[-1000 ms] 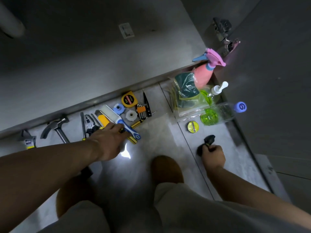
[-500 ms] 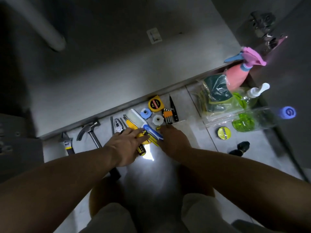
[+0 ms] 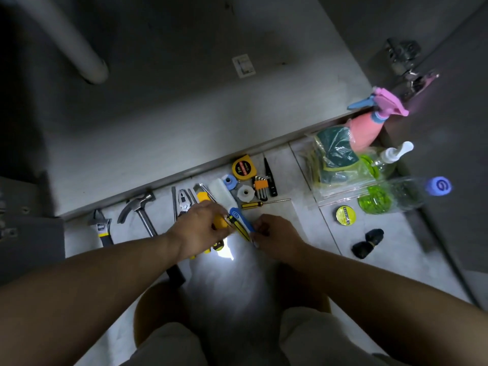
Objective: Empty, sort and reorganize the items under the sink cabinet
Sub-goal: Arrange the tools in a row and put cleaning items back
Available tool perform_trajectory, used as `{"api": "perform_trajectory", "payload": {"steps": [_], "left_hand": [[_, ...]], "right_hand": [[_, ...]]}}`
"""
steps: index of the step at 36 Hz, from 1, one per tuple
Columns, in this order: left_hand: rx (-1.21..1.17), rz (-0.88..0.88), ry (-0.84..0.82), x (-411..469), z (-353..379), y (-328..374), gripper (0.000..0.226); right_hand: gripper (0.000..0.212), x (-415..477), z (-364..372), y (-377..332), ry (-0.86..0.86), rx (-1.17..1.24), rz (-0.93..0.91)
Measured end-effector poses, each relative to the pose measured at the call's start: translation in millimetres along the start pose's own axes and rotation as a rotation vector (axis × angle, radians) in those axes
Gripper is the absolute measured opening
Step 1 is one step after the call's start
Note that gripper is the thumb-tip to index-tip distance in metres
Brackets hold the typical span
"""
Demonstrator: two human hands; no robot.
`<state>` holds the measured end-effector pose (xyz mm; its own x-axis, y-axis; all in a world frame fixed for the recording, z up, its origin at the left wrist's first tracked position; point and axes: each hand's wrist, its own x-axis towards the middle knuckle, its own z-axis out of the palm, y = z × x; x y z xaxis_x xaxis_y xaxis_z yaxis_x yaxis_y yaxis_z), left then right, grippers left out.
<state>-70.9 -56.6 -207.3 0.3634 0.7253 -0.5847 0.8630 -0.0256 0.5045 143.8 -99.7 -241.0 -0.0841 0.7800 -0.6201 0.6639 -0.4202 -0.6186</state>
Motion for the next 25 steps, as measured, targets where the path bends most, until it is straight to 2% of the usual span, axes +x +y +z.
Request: {"api": "perform_trajectory", "payload": {"steps": [2,5,10,14,17,21,23,25], "left_hand": [[-0.374,-0.108,0.053,5,-2,16,0.032],[-0.753,-0.196,0.119,9,-1,38,0.040],[-1.029,-0.240,0.123,9,1,68,0.048],[-1.024,-0.113,-0.030,11,-3,88,0.019],[-1.027,-0.078,-0.093,15,-2,103,0.022],[-0.903,-0.083,-0.151,23,14,125,0.018],[-0.839,-0.082,-0.199,27,21,135,0.017],[-0.757,-0.091,-0.260,29,23,142,0.026]], "right_hand": [[0.010,-11,-3,3,-0.023,0.139,-0.005],[0.012,-25,-10,2,-0.034,0.360,-0.022],[0.012,-43,-23,2,-0.103,0.474,-0.048],[0.015,-53,-34,4,-0.043,0.494,-0.061],[0.020,-58,-45,6,0.073,0.571,-0.055],[0.006,-65,-59,18,0.160,0.630,-0.026],[0.011,-72,-67,33,0.196,0.615,0.001],[0.018,-80,-73,53,0.240,0.580,0.079]]}}
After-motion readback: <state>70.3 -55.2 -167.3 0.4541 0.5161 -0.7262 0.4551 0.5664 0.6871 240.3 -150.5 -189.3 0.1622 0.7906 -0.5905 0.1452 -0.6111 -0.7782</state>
